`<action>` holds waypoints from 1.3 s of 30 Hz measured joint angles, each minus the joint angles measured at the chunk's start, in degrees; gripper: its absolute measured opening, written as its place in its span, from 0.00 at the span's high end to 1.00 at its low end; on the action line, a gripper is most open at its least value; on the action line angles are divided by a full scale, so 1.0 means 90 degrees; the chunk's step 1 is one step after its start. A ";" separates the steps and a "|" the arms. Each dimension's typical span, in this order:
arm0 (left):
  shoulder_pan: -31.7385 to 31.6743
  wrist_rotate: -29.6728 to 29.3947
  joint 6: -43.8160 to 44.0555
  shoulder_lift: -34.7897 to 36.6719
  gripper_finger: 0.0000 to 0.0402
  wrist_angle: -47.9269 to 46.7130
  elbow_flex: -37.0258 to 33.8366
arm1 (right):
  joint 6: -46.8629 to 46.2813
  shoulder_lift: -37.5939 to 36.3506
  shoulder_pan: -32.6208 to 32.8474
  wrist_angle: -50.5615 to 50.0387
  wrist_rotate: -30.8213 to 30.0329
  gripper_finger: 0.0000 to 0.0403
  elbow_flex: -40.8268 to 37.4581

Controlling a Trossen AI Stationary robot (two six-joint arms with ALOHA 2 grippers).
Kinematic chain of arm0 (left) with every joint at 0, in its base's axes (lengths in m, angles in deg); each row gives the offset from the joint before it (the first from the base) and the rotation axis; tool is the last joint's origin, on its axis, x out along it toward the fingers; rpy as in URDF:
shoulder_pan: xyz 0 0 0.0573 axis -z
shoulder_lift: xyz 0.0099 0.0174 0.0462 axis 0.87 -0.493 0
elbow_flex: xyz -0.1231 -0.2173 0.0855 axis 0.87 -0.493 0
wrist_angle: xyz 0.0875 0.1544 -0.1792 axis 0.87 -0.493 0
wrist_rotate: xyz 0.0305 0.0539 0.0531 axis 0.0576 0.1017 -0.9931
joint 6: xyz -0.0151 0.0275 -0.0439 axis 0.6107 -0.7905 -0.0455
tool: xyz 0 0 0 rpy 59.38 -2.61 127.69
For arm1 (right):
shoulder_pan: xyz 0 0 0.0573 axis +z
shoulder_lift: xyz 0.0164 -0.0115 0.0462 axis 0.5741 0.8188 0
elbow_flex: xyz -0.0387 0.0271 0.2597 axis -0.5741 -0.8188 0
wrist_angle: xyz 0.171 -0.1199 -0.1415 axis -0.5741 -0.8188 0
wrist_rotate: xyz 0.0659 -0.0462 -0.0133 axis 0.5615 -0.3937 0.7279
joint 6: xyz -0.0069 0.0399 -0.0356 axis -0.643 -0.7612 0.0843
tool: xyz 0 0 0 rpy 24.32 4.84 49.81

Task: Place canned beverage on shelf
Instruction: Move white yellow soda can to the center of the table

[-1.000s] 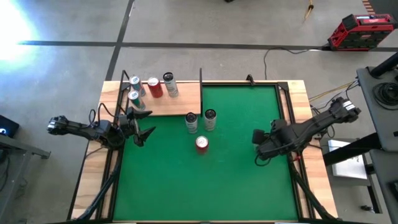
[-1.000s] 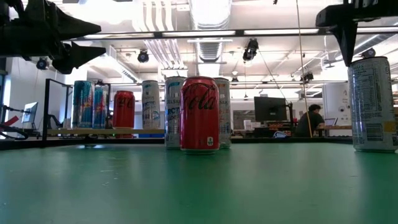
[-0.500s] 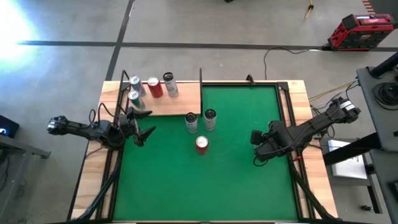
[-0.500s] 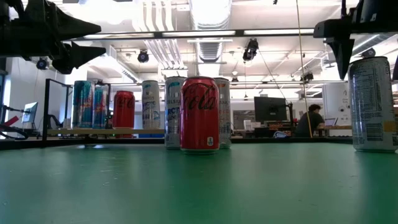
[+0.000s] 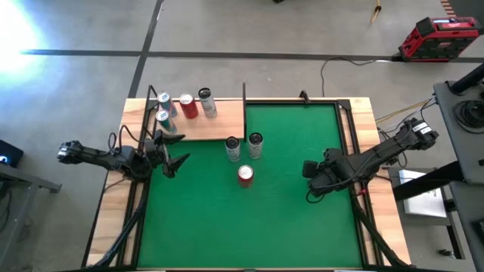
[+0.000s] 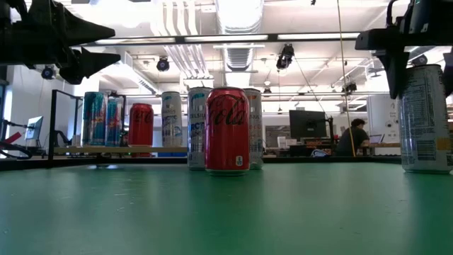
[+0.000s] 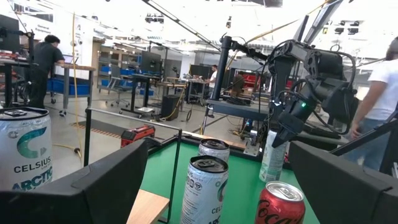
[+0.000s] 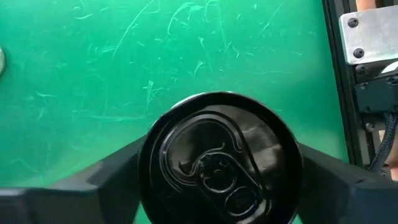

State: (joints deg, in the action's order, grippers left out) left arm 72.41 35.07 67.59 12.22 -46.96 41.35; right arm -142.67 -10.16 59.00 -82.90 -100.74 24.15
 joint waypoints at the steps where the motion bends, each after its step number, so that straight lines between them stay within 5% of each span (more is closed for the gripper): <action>1: 0.0002 0.0000 0.0000 0.0000 0.07 -0.0002 0.0002 | 0.0015 0.0000 0.0000 -0.0001 0.0024 0.28 0.0000; 4: 0.0002 0.0000 0.0000 0.0000 0.07 0.0000 0.0000 | 0.0021 -0.0002 0.0000 0.0021 0.0020 0.40 0.0000; 13: 0.0002 0.0000 0.0000 0.0000 0.07 0.0000 0.0000 | 0.1121 0.0000 0.0002 0.0161 -0.0316 0.40 0.0428; 24: 0.0002 0.0001 0.0000 -0.0005 0.07 -0.0004 0.0002 | 0.5563 0.1064 -0.0439 0.0737 -0.1044 0.40 0.1975; 39: 0.0000 0.0002 0.0000 -0.0010 0.07 0.0002 0.0000 | 1.0676 0.1857 -0.0605 0.3421 -0.0497 0.40 0.2606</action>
State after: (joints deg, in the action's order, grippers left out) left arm 72.41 35.09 67.59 12.13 -46.94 41.35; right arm -46.59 6.56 53.56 -52.12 -105.21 47.60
